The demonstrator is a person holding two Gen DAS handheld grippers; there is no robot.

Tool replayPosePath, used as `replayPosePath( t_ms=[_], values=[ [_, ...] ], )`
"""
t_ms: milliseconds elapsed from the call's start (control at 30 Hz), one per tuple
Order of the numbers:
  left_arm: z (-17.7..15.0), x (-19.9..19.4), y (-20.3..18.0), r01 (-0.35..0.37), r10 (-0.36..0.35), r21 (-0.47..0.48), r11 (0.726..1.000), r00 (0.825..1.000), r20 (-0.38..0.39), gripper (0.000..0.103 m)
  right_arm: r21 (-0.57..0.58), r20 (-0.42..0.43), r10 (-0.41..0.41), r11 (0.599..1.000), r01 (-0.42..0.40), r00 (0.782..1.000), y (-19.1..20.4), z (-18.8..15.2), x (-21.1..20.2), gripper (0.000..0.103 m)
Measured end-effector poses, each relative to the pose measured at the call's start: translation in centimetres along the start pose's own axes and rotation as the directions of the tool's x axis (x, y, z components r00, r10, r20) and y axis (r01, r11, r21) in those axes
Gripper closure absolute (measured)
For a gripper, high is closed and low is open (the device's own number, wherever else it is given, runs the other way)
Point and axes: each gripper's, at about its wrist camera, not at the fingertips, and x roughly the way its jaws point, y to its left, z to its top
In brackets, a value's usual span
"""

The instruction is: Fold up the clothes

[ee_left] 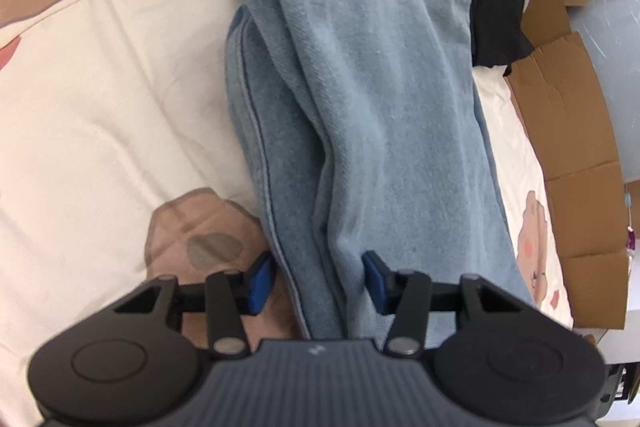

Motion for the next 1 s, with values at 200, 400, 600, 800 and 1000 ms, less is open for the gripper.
replayPosePath(
  t_ms=[200,400,600,800,1000],
  values=[
    [0.4,0.3,-0.1,-0.005,0.005,-0.018,1.0,1.0,-0.003,0.051,0.019,-0.001,-0.075,0.997,0.075,0.997,-1.3,0.4,1.8,0.092],
    [0.7,0.9,0.1,0.027,-0.025,-0.084,0.996,0.999,0.031,0.066,0.025,-0.003,-0.112,0.993,0.112,0.994,-0.8,0.2,2.0,0.097],
    [0.9,0.7,-0.8,0.024,-0.023,-0.08,0.997,1.0,0.014,0.083,-0.056,-0.003,-0.138,0.989,0.138,0.99,1.8,0.7,0.8,0.098],
    [-0.2,0.1,-2.4,0.027,-0.027,-0.05,0.998,1.0,0.0,0.086,-0.104,0.025,-0.173,0.979,0.175,0.985,4.6,2.2,-1.2,0.098],
    [-3.0,1.4,-6.0,0.056,-0.055,0.013,0.998,0.996,-0.073,0.087,-0.123,0.05,-0.293,0.947,0.297,0.955,5.1,4.8,-4.6,0.098]
  ],
)
